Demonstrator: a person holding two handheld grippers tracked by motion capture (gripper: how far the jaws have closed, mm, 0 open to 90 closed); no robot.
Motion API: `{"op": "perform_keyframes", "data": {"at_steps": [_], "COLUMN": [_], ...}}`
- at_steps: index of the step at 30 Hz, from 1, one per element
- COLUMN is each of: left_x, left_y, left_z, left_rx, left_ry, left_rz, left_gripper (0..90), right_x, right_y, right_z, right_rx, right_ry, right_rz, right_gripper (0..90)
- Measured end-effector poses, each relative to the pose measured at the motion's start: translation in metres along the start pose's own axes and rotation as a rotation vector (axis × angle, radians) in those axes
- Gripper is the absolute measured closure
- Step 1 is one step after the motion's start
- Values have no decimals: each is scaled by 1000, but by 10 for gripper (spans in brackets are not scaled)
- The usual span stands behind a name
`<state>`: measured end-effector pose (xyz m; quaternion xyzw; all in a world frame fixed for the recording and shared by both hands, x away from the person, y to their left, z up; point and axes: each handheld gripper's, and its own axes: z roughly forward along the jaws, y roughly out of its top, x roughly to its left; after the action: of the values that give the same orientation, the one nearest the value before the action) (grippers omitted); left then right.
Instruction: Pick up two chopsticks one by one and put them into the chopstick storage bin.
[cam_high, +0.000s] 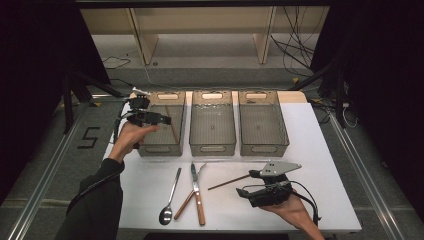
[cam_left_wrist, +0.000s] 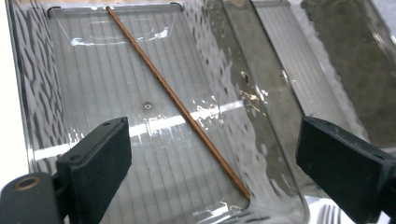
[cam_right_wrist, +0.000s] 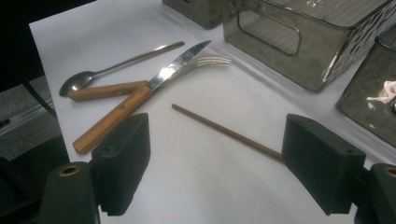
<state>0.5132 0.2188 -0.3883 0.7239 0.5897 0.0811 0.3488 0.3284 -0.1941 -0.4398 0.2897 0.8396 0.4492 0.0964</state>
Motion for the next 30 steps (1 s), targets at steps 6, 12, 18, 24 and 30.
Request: {"op": "perform_keyframes", "data": {"at_steps": [6, 12, 18, 24, 30], "left_x": [-5, -14, -26, -35, -39], "left_y": [-12, -29, -56, -89, -121], "left_z": [-15, -30, -43, -46, -42], "left_rx": [-43, -91, -147, -185, -222], "left_ry": [-34, -46, -90, -127, -187], "left_rz": [12, 45, 85, 133, 160], "left_gripper": [103, 103, 105, 105, 105], "right_x": [-5, -15, -26, -39, -50], "right_y": [4, 10, 21, 30, 35], "right_z": [-3, -6, -4, 5, 19], "right_rx": [8, 46, 136, 240, 348], "right_ry": [-18, -30, -37, -24, -3], "right_rz": [-15, -41, -112, -157, -193], "right_gripper": [245, 248, 257, 275, 299]}}
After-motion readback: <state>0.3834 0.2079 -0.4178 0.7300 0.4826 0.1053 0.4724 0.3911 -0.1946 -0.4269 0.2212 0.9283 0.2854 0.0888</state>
